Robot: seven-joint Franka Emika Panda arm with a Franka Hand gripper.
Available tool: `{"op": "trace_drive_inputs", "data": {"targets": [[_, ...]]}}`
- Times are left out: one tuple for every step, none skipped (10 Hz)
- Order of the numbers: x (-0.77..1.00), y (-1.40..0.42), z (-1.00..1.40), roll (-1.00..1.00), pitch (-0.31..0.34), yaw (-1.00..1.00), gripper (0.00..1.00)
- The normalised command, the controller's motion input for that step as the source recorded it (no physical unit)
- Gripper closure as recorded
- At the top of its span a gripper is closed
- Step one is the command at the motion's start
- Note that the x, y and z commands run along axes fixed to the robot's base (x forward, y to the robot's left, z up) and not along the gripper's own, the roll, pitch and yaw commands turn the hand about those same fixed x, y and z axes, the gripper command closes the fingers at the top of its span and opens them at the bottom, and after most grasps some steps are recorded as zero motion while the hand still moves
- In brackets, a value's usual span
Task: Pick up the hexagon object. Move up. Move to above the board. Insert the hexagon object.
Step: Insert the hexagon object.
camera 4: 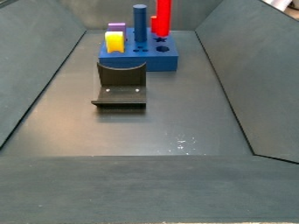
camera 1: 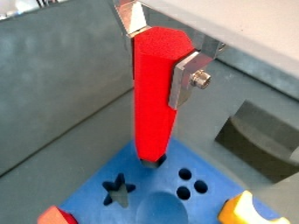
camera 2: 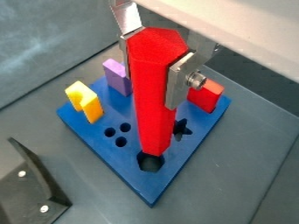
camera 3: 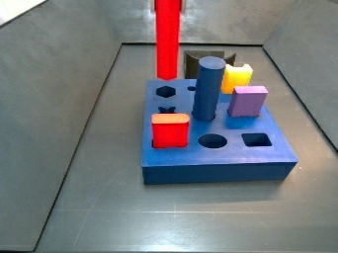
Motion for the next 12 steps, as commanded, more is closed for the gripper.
{"op": "trace_drive_inputs", "data": {"targets": [[0.05, 0.05, -0.76, 0.00, -0.121, 0.02, 1.00], [0.00, 0.05, -0.70, 0.00, -0.119, 0.02, 1.00], [0.00, 0.06, -0.68, 0.00, -0.136, 0.03, 1.00], [0.00, 0.07, -0.60, 0.01, -0.124, 0.04, 1.00], [0.00, 0.09, -0.43, 0.13, -0.039, 0.07, 1.00], [0.00, 0.12, -0.27, 0.21, 0.000, 0.09, 1.00], [0.00, 0.18, -0.22, 0.20, 0.000, 0.12, 1.00], [0.00, 0.13, -0.19, 0.22, 0.000, 0.13, 1.00], [0.00, 0.08, -0.23, 0.17, 0.000, 0.14, 1.00], [0.00, 0.04, -0.30, 0.15, 0.000, 0.12, 1.00], [-0.02, 0.00, -0.36, 0.15, -0.017, 0.15, 1.00], [-0.06, 0.00, -0.31, 0.19, -0.016, 0.20, 1.00]]}}
